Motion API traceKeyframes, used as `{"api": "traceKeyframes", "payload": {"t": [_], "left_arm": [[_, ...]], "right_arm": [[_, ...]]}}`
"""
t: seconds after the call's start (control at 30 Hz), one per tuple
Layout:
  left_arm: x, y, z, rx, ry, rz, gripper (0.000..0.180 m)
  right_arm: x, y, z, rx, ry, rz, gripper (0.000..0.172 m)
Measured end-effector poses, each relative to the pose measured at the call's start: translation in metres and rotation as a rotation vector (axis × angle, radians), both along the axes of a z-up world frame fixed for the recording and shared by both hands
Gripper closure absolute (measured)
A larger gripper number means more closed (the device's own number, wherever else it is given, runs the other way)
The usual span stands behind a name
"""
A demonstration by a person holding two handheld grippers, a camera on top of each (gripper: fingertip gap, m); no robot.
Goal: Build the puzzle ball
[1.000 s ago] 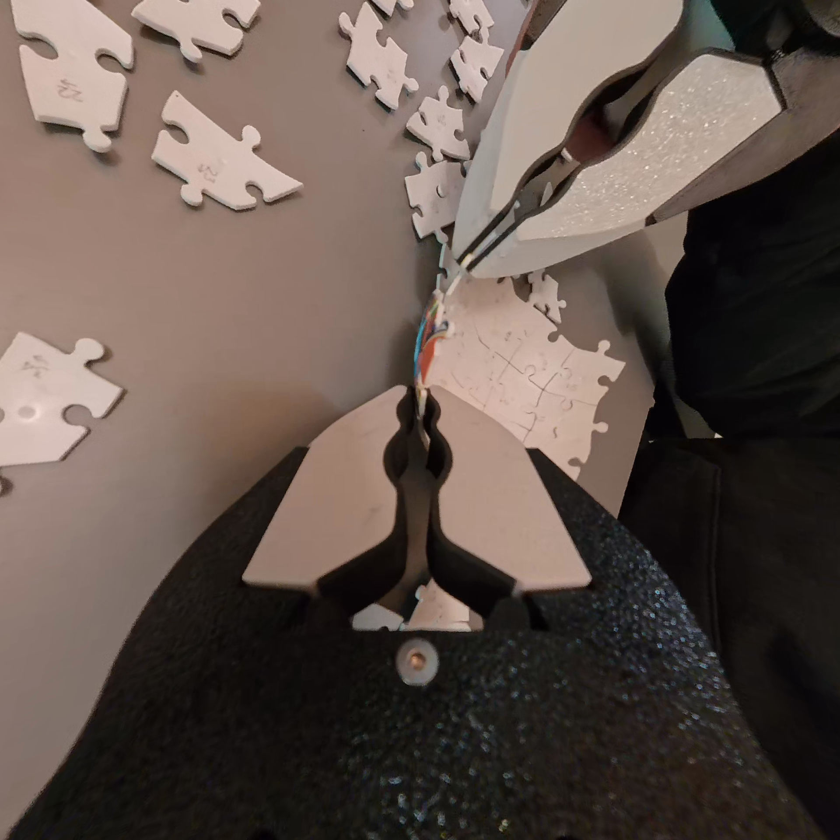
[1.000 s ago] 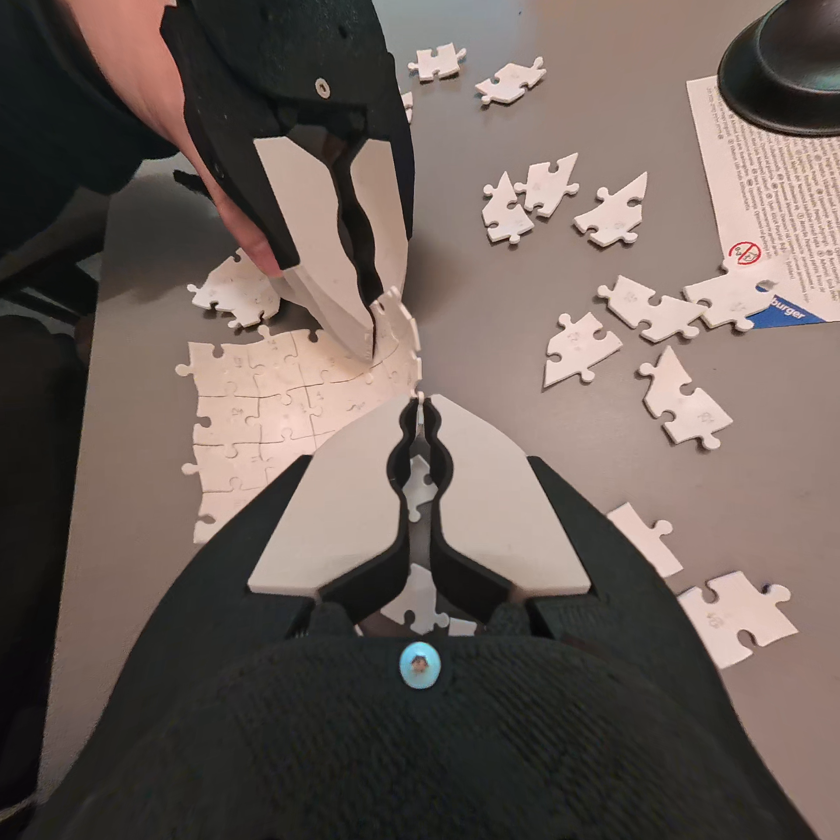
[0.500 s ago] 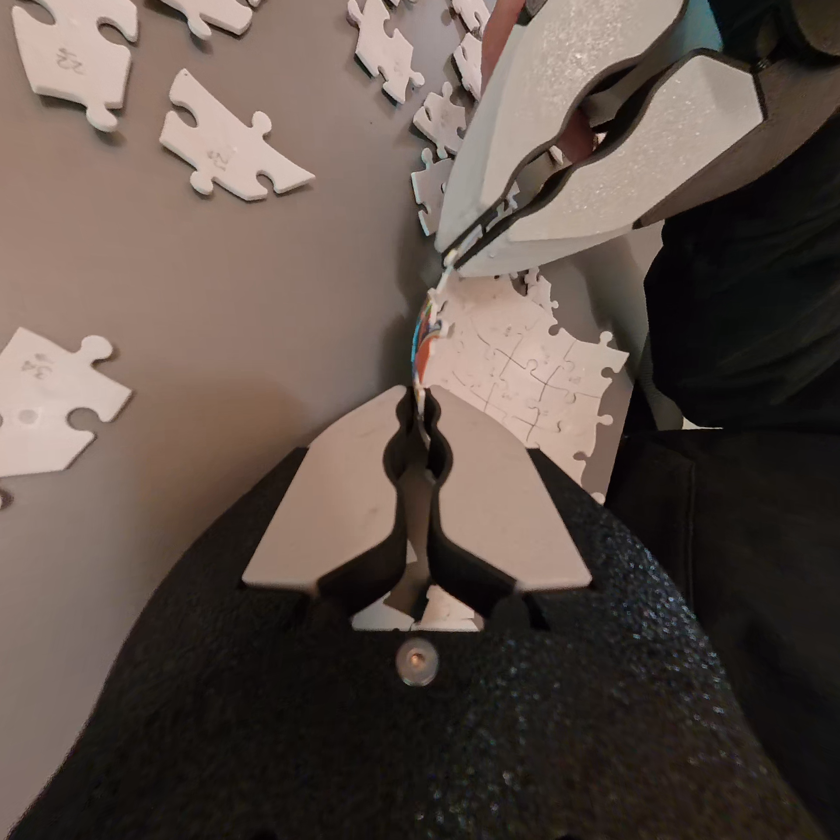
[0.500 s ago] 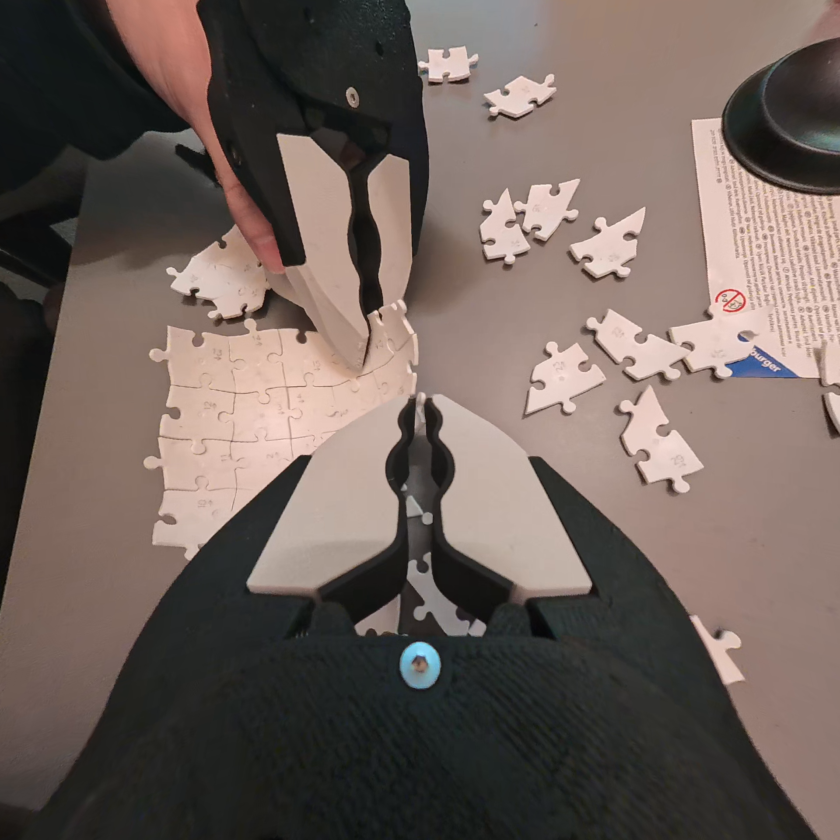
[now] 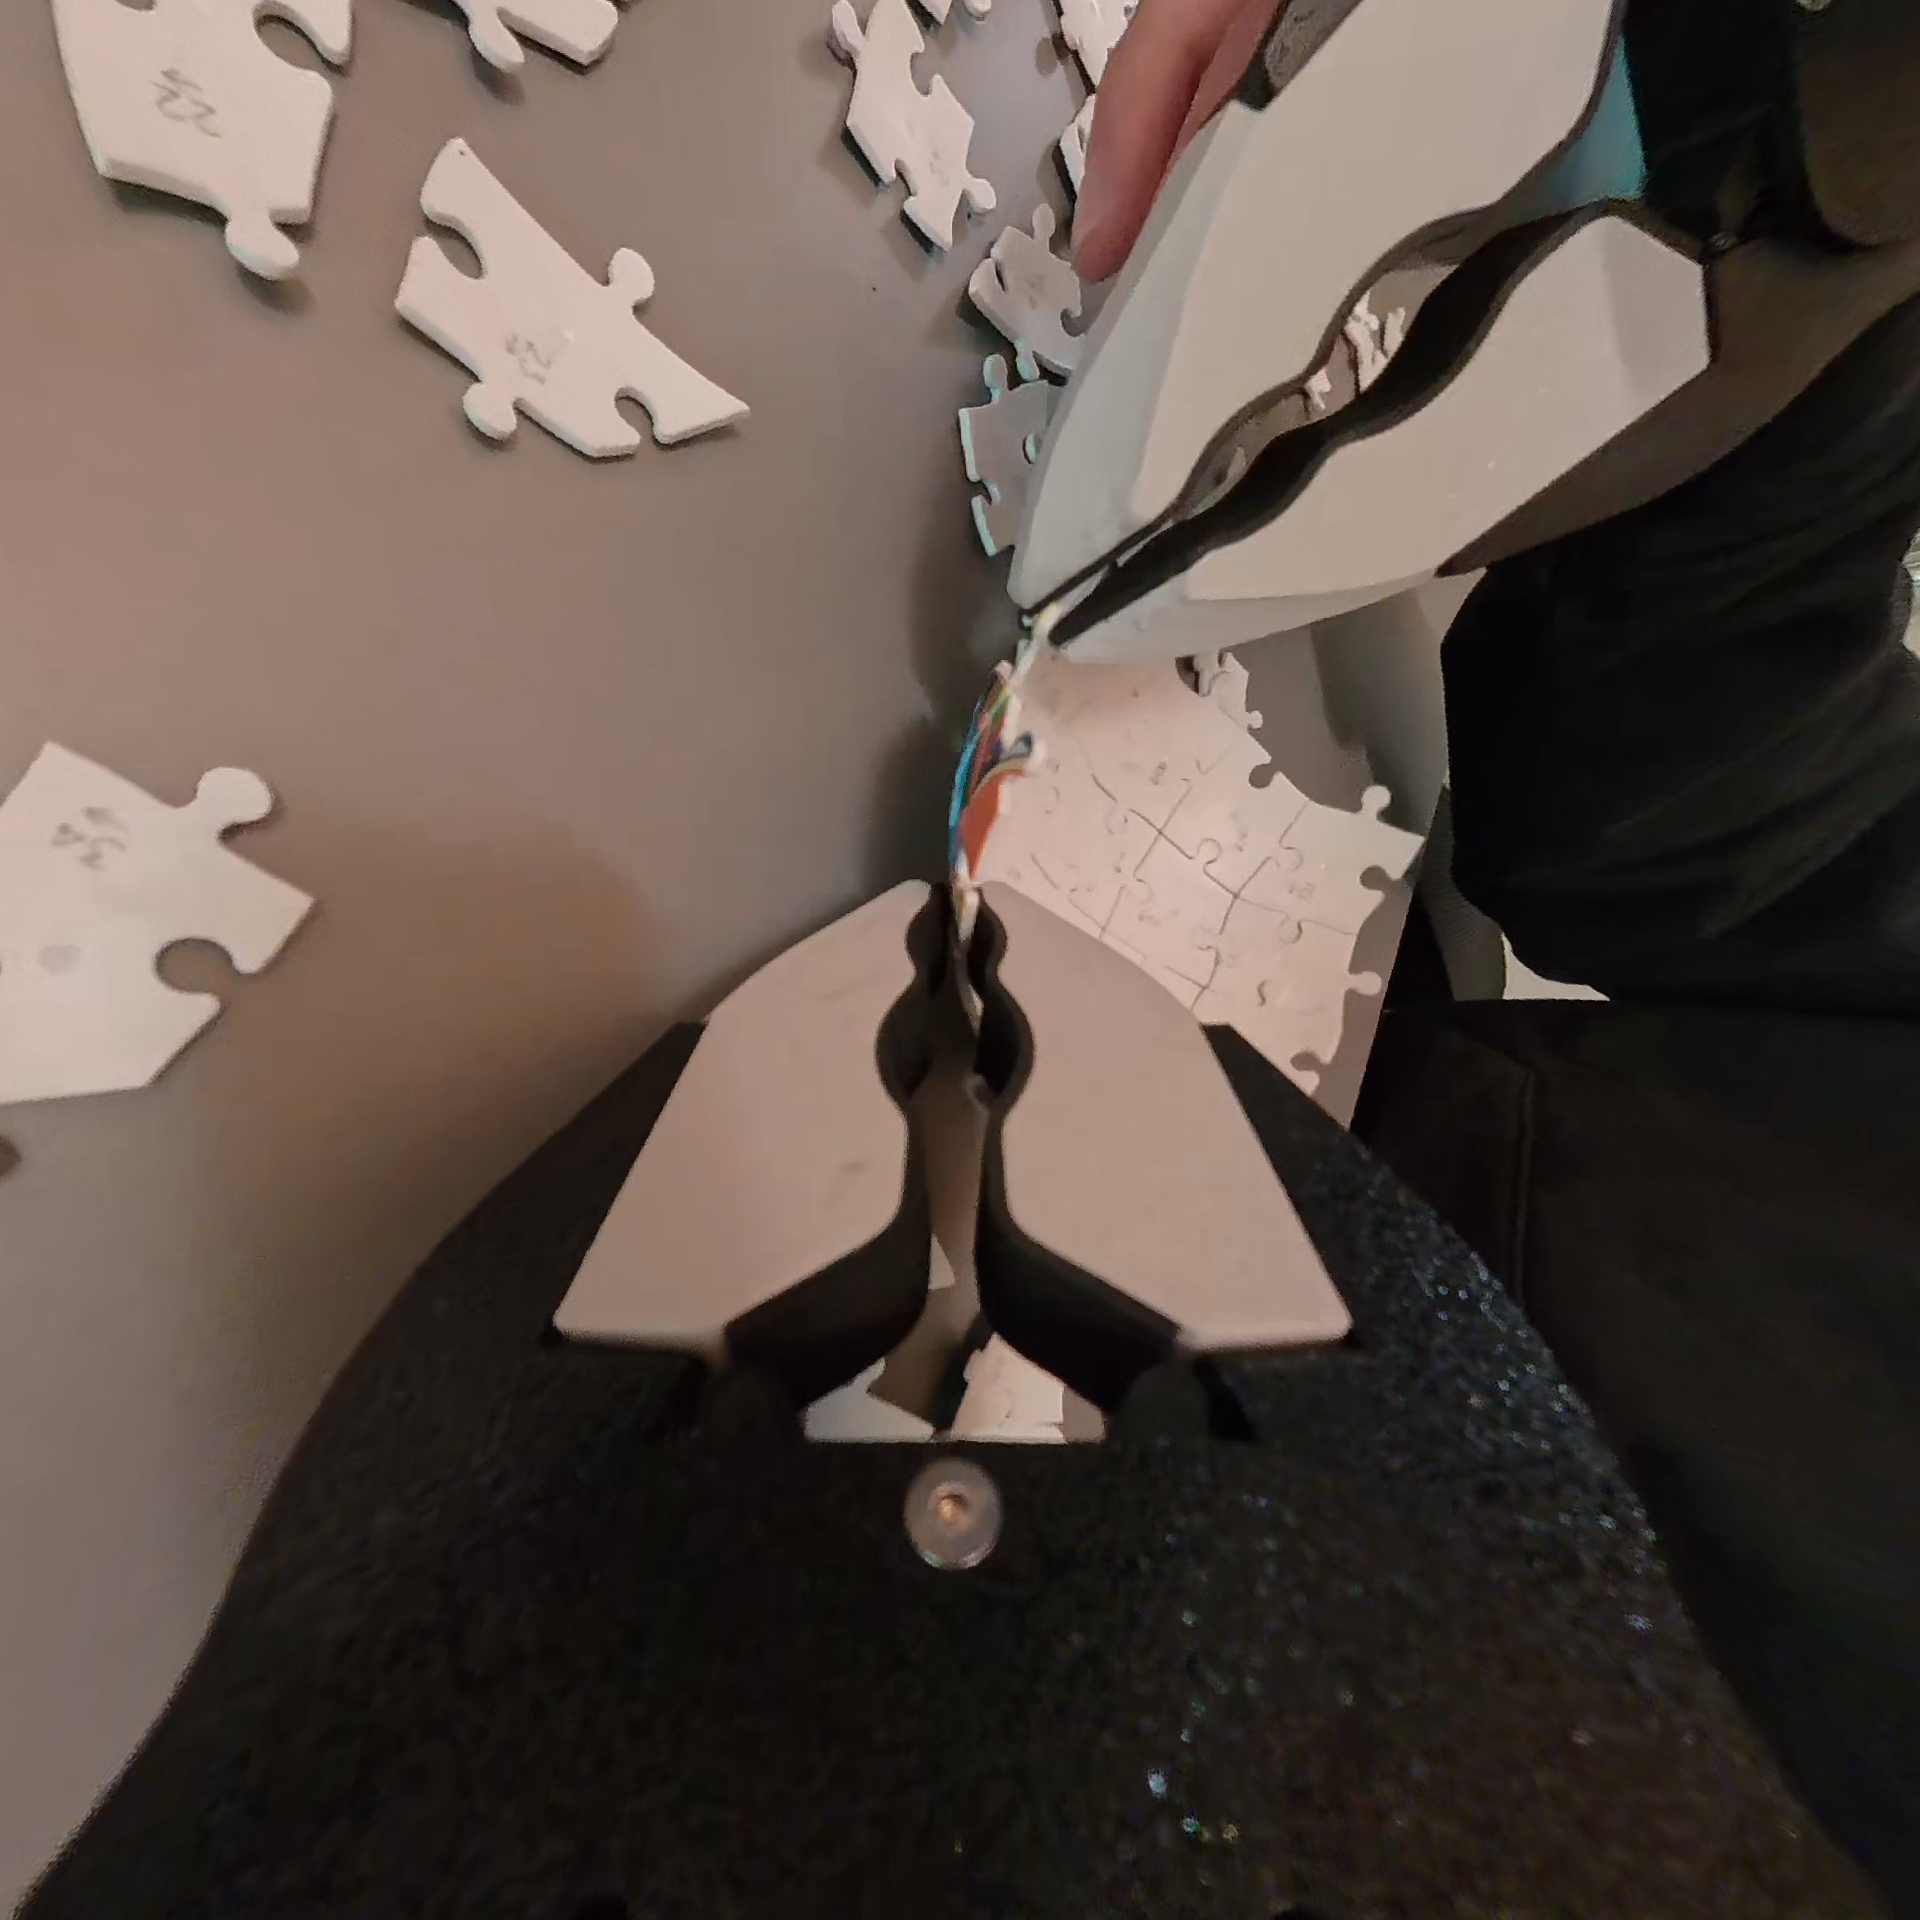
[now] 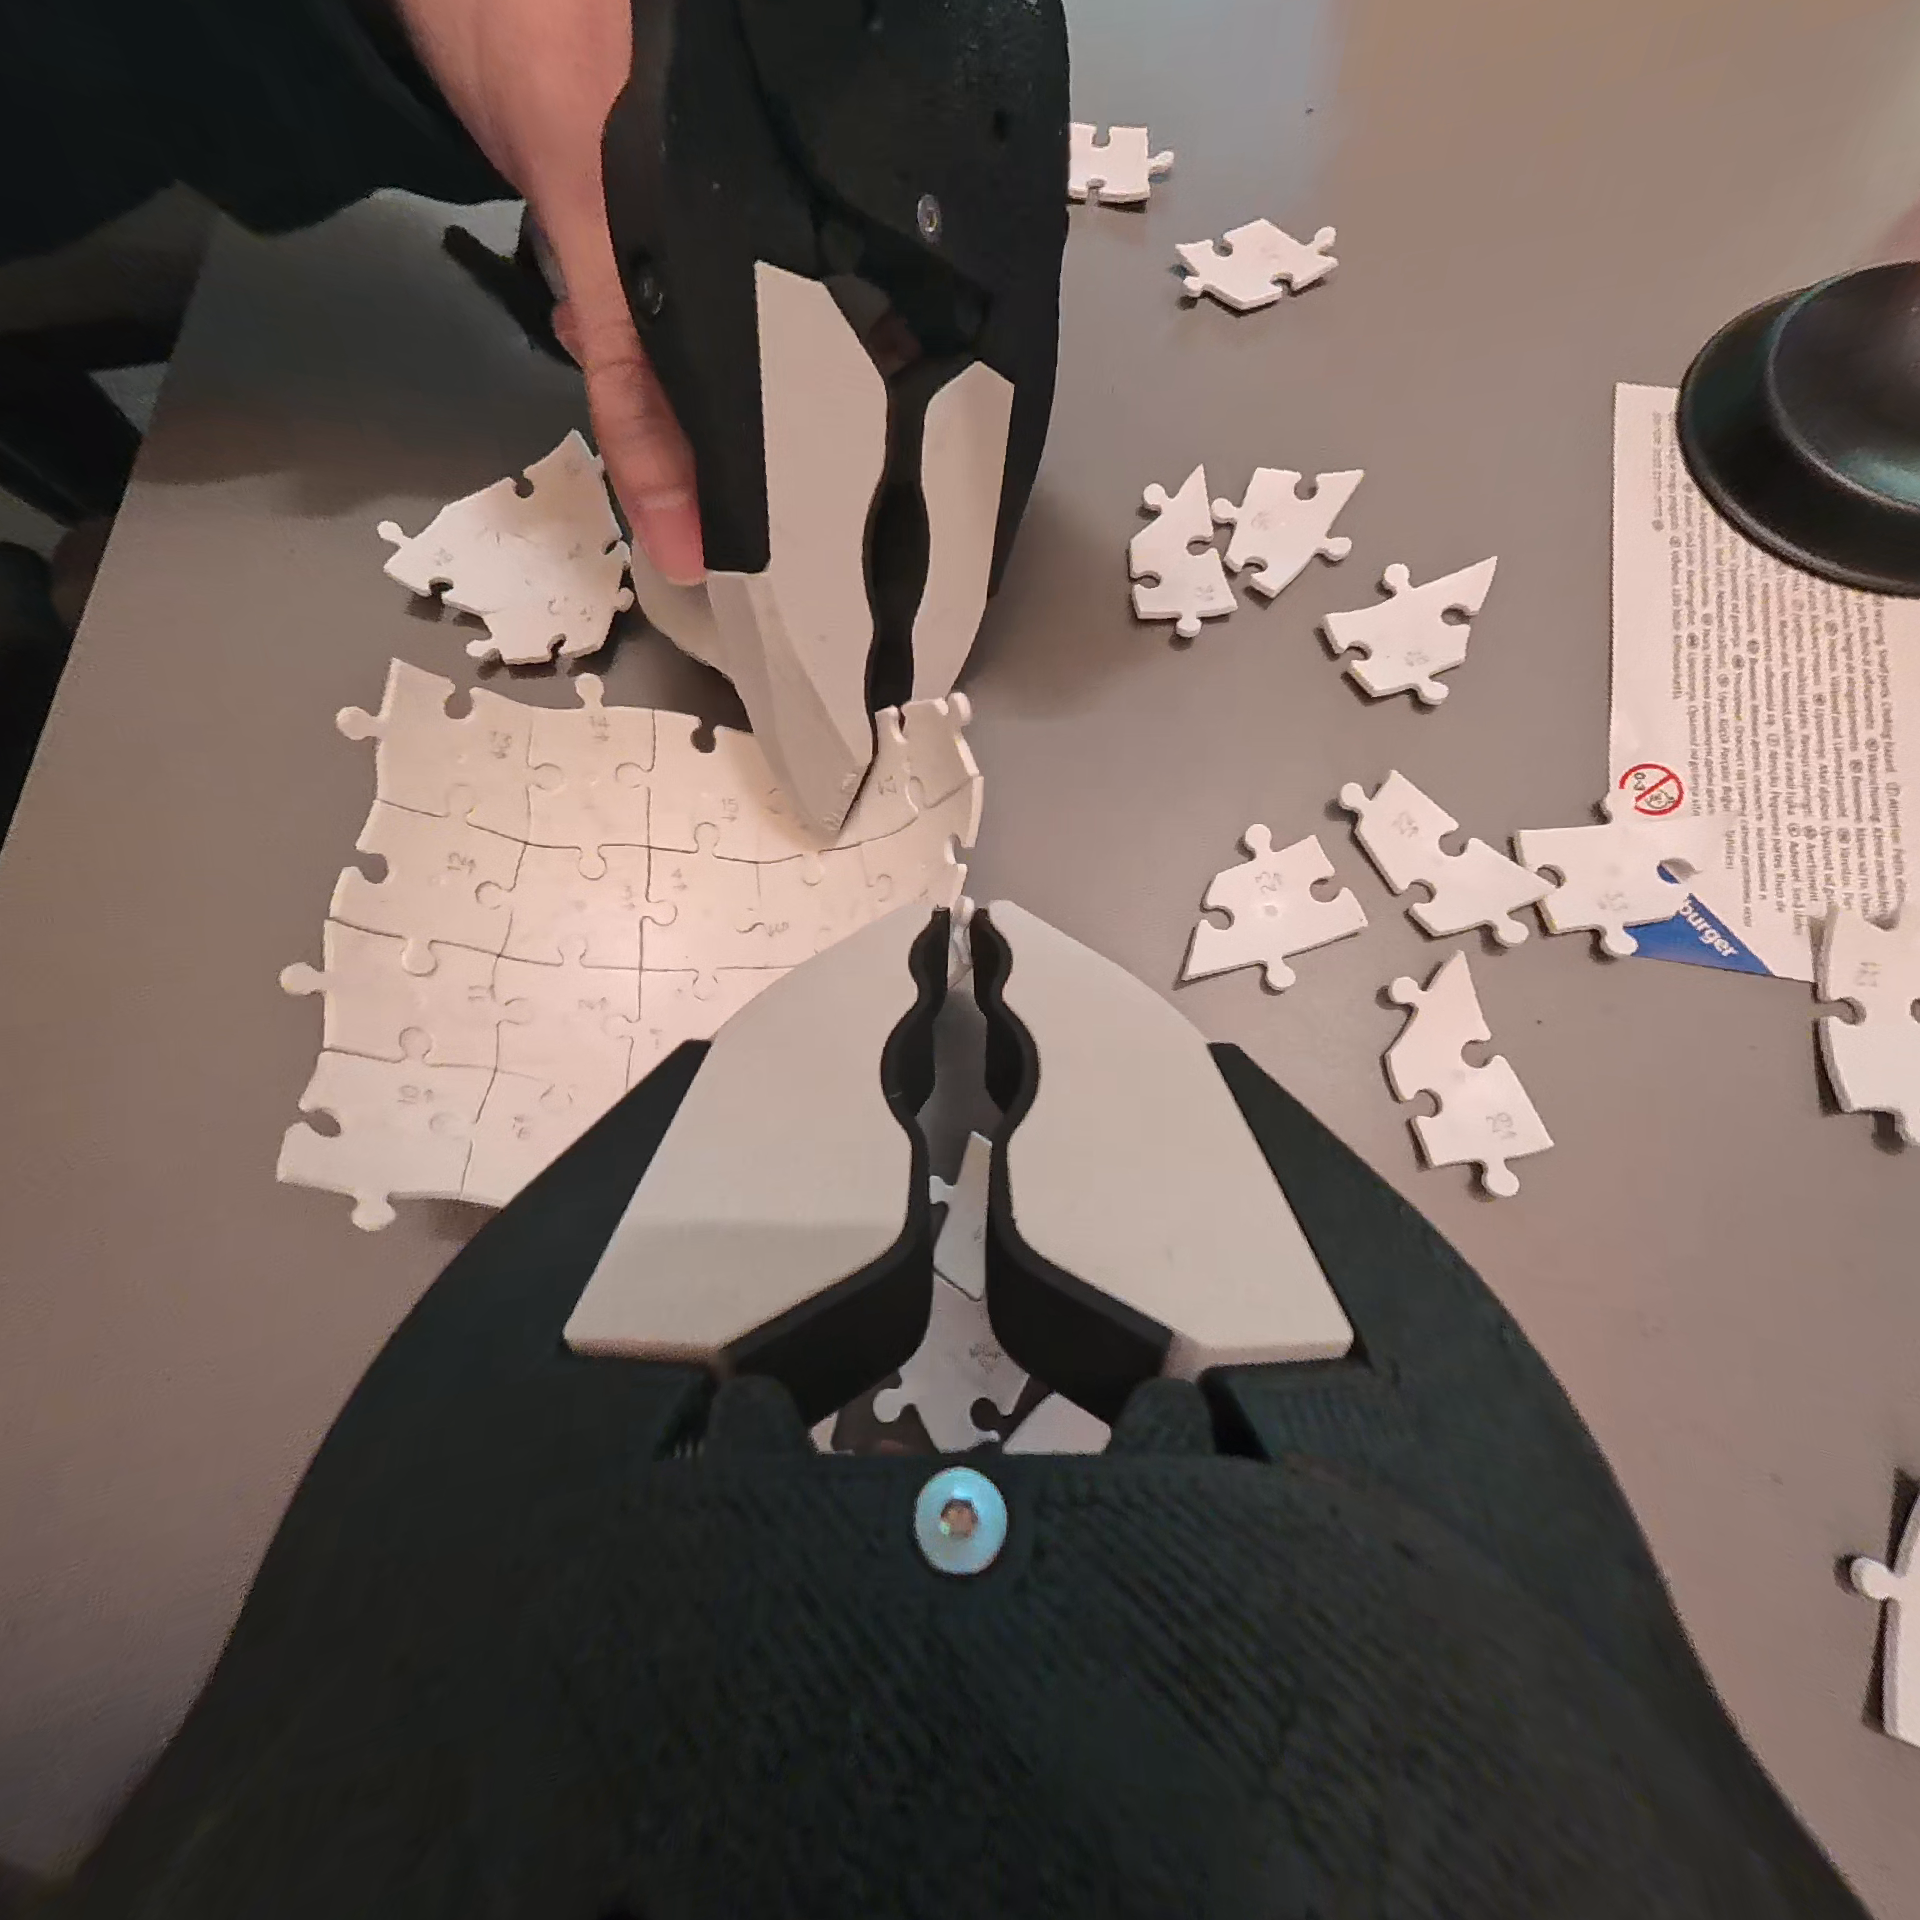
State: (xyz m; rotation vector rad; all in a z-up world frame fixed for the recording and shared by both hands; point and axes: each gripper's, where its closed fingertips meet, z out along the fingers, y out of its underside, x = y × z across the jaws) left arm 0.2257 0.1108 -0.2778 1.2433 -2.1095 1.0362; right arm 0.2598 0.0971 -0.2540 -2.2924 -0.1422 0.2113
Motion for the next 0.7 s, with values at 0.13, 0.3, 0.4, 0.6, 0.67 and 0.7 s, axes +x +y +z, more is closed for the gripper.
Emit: {"api": "traceKeyframes", "payload": {"t": [0.13, 0.3, 0.4, 0.6, 0.67, 0.7], "left_arm": [[0.0002, 0.0, -0.0002, 0.0, 0.004, 0.003, 0.178], [0.0003, 0.0001, -0.0002, -0.001, 0.005, 0.012, 0.178], [0.0003, 0.0002, -0.0003, 0.0, 0.008, 0.011, 0.178], [-0.0002, -0.0001, -0.0002, -0.006, 0.015, 0.013, 0.179], [-0.0002, -0.0002, -0.0002, -0.008, 0.019, 0.013, 0.179], [-0.0002, -0.0001, -0.0002, -0.009, 0.021, 0.013, 0.179]], "right_arm": [[0.0018, -0.0004, -0.0004, 0.009, -0.004, -0.003, 0.168], [0.005, -0.0026, 0.0022, 0.024, 0.001, -0.011, 0.168], [0.008, -0.0023, 0.0007, 0.017, -0.018, -0.019, 0.167], [0.0077, -0.001, 0.0004, 0.027, -0.03, -0.006, 0.166], [0.0071, -0.0006, 0.0008, 0.031, -0.029, 0.0, 0.166], [0.0069, -0.0005, 0.0009, 0.032, -0.027, -0.001, 0.166]]}}
